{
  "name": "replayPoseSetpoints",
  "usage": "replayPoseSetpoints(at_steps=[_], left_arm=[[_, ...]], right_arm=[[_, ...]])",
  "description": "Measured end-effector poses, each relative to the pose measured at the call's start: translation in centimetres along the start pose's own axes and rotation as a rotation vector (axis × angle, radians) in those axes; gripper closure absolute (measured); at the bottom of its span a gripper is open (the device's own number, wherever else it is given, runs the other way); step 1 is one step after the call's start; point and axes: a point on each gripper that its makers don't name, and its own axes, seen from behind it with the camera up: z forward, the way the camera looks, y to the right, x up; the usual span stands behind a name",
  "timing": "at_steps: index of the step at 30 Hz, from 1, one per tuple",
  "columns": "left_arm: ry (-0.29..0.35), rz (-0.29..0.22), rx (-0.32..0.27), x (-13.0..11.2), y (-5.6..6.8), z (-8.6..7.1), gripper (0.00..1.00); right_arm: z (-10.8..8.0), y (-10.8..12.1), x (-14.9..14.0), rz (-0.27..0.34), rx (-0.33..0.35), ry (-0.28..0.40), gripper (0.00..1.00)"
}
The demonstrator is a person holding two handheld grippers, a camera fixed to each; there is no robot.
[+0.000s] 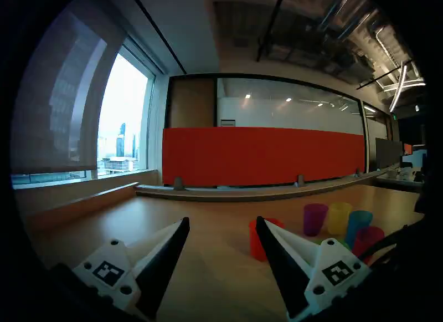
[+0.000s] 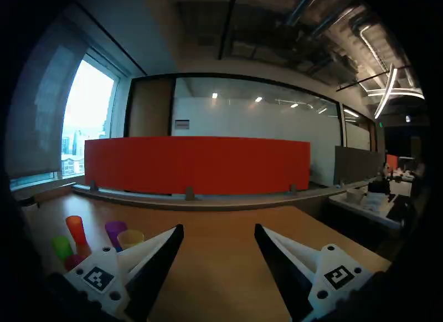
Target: Pour water
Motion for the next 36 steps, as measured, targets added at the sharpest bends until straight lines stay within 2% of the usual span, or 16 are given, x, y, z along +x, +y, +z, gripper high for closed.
replayPoseSetpoints(at_steps=[8,14,36], left_arm=[[-0.018,-0.011,0.011,-0.7,-0.3,0.1,0.11],[-0.030,0.003,0.019,-1.3,-0.5,0.0,0.11],[-0.039,0.011,0.019,-1.6,-0.2,0.1,0.11]], right_arm=[[0.0,0.3,-0.2,0.017,-0.003,-0.007,0.01],[0.0,0.7,-0.1,0.033,-0.007,-0.007,0.01],[-0.6,0.5,0.1,0.021,-0.003,0.006,0.01]])
